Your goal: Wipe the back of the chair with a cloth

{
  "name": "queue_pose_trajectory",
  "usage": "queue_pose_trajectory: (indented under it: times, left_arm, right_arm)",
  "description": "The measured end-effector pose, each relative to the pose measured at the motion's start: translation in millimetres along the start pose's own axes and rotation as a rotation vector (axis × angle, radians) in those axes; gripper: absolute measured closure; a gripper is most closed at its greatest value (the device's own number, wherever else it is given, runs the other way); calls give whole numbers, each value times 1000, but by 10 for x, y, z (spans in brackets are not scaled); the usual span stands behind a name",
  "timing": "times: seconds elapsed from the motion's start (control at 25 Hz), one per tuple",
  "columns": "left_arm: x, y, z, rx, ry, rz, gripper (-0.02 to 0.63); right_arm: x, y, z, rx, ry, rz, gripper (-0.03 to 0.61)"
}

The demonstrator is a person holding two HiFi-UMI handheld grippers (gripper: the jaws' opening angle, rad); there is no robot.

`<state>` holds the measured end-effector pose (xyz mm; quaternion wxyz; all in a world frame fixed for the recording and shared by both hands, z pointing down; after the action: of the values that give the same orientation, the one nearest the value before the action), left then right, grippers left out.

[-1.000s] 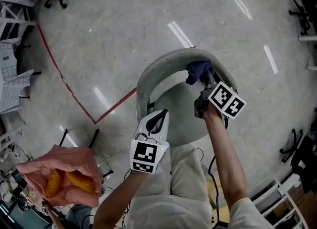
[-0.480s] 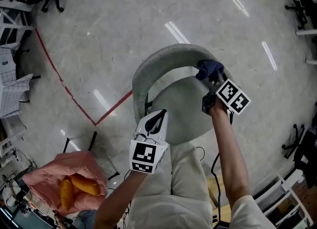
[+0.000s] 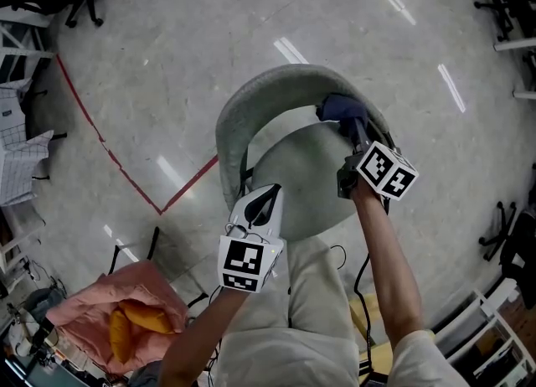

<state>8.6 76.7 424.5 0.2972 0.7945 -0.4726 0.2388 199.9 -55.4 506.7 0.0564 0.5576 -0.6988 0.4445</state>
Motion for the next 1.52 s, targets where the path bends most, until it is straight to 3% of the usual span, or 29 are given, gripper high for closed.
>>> queue_pose_trajectory:
  times: [0.32,0.64,1.0,1.52]
  left_arm:
    - [-120,-16,-57,1,-6,-2,612]
    - [-327,18,-245,-7,1,26,612]
    - [-600,272,-441,-4,-38,90,612]
    - [-847,746,-840,-76,17,179,612]
  right_arm:
    - [-242,341,-163,-171,45,107,500]
    - [-509,744,-700,-360,180,237,500]
    - [-554,1136,-1347,-474,306,341,500]
    - [-466,1499,-2209,-642,493,416,500]
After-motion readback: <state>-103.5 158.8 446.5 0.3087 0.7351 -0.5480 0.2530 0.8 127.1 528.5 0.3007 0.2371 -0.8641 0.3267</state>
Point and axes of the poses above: the fingertips, and each gripper's own axes: x forward along the fingers, y to its left, z out of its top, the point moved 1 cm from there along -x, backward along the fingers, and after that the axes turned 7 degrees about z, right-handed, at the moved point
